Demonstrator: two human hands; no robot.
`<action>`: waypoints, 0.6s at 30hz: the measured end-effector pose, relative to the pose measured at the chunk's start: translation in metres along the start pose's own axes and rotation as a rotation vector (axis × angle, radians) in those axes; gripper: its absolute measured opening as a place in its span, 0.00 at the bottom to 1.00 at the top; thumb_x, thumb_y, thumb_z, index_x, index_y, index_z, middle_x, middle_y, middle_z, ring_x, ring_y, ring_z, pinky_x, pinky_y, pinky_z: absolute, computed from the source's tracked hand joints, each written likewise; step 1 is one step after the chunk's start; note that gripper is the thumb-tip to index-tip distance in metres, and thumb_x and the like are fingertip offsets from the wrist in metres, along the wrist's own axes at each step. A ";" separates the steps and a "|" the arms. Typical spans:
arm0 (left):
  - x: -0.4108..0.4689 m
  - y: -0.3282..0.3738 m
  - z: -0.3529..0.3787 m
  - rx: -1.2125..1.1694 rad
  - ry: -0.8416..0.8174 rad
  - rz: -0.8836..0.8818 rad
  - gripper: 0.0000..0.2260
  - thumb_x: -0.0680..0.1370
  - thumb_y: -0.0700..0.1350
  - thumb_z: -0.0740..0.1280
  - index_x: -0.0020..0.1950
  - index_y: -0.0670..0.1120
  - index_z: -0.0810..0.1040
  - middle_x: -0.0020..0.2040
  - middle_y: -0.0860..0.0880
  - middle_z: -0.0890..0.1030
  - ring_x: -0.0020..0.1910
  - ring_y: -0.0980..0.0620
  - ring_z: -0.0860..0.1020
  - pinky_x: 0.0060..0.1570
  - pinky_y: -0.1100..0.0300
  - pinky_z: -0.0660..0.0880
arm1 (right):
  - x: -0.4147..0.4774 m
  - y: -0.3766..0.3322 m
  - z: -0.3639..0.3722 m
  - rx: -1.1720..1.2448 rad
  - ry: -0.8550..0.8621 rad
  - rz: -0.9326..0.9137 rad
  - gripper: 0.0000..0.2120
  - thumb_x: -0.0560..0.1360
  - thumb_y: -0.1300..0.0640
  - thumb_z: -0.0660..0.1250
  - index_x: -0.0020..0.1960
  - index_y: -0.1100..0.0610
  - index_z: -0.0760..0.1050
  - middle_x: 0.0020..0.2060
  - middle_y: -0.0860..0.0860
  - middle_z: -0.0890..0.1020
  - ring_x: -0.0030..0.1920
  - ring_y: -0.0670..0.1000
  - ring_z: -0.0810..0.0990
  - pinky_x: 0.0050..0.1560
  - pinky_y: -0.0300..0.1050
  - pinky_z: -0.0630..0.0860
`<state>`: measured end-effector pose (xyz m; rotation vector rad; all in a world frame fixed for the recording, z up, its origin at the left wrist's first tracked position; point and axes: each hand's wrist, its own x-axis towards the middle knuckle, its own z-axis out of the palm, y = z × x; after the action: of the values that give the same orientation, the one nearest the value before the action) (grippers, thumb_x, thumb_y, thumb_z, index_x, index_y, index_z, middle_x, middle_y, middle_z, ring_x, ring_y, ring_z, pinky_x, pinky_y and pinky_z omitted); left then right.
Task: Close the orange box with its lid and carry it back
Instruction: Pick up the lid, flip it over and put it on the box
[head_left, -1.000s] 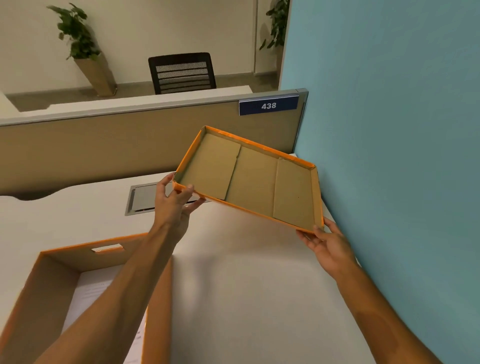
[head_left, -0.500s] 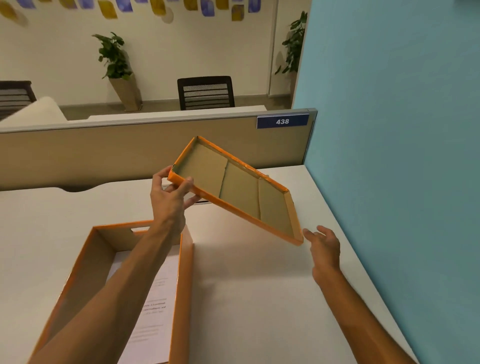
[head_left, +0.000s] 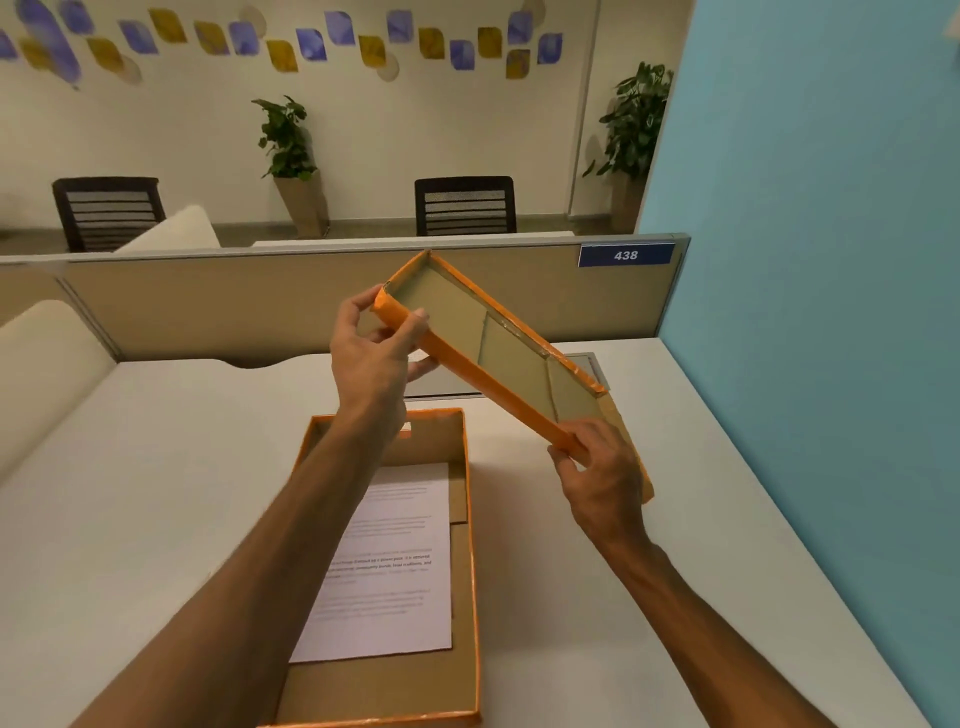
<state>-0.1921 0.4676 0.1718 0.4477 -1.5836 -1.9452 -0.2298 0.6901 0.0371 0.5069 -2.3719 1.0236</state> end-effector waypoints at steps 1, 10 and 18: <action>-0.003 0.007 -0.007 0.014 -0.010 0.020 0.20 0.76 0.39 0.71 0.66 0.47 0.69 0.54 0.40 0.81 0.52 0.43 0.84 0.45 0.44 0.83 | -0.006 -0.009 0.000 0.004 0.028 -0.012 0.13 0.71 0.57 0.78 0.52 0.60 0.81 0.47 0.57 0.85 0.47 0.58 0.84 0.52 0.48 0.78; -0.009 0.037 -0.039 0.132 -0.219 0.126 0.37 0.72 0.55 0.74 0.76 0.56 0.58 0.67 0.41 0.74 0.62 0.44 0.79 0.54 0.47 0.81 | -0.023 -0.072 -0.023 0.251 0.073 0.158 0.15 0.73 0.53 0.74 0.55 0.61 0.80 0.48 0.52 0.83 0.46 0.52 0.83 0.53 0.47 0.81; -0.016 -0.024 -0.081 0.377 -0.302 -0.141 0.40 0.72 0.60 0.72 0.78 0.52 0.57 0.75 0.42 0.67 0.67 0.42 0.73 0.63 0.46 0.74 | 0.000 -0.081 -0.056 0.575 -0.056 0.379 0.17 0.73 0.47 0.73 0.58 0.53 0.79 0.54 0.48 0.84 0.49 0.51 0.84 0.50 0.49 0.81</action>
<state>-0.1374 0.4187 0.1280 0.4388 -2.1836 -1.8829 -0.1717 0.6795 0.1158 0.2817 -2.2469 1.9061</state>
